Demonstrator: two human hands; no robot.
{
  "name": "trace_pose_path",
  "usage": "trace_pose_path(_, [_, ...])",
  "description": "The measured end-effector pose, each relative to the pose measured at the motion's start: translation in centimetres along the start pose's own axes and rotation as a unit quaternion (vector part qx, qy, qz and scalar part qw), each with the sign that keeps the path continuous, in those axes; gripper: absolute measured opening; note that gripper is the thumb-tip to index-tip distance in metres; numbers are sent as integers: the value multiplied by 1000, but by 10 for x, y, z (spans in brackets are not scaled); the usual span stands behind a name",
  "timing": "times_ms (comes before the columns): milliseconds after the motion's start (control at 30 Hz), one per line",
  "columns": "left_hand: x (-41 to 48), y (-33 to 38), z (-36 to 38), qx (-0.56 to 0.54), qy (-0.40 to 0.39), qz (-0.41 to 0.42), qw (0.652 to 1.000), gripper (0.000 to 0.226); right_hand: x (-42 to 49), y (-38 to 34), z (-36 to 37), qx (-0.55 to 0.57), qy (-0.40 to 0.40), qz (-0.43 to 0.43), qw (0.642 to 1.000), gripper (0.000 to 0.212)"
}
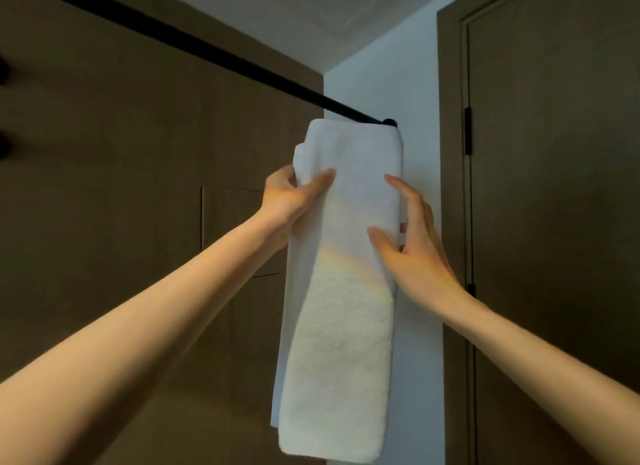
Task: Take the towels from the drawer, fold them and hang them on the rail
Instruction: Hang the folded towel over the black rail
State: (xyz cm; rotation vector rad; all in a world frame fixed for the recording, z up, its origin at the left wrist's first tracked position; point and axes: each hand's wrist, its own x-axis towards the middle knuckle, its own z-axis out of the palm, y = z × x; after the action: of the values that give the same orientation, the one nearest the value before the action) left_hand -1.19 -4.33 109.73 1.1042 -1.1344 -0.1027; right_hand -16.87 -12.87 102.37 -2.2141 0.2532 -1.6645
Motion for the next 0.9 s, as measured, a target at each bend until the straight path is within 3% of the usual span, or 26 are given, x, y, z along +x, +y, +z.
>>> trace_pose_path(133, [55,-6,25,-34,3,30,999,34,37,35,9,62,-14,20,998,69])
trace_pose_path(467, [171,-8,60,-24,-52,48,997,51,154,96,-3,19,80,-43,996,67])
trace_pose_path(600, [194,-19,70,-1,-95,86,992,46,201,121,-17,10,100,-78,992,64])
trace_pose_path(700, [205,-36,83,21,-109,76,991,43,232,141,-24,11,114,-101,988,63])
trace_pose_path(833, [213,-65,101,69,-106,47,991,59,275,165,-33,39,134,-121,983,62])
trace_pose_path(900, [216,-82,114,78,-107,31,991,58,299,175,-36,61,144,-124,980,62])
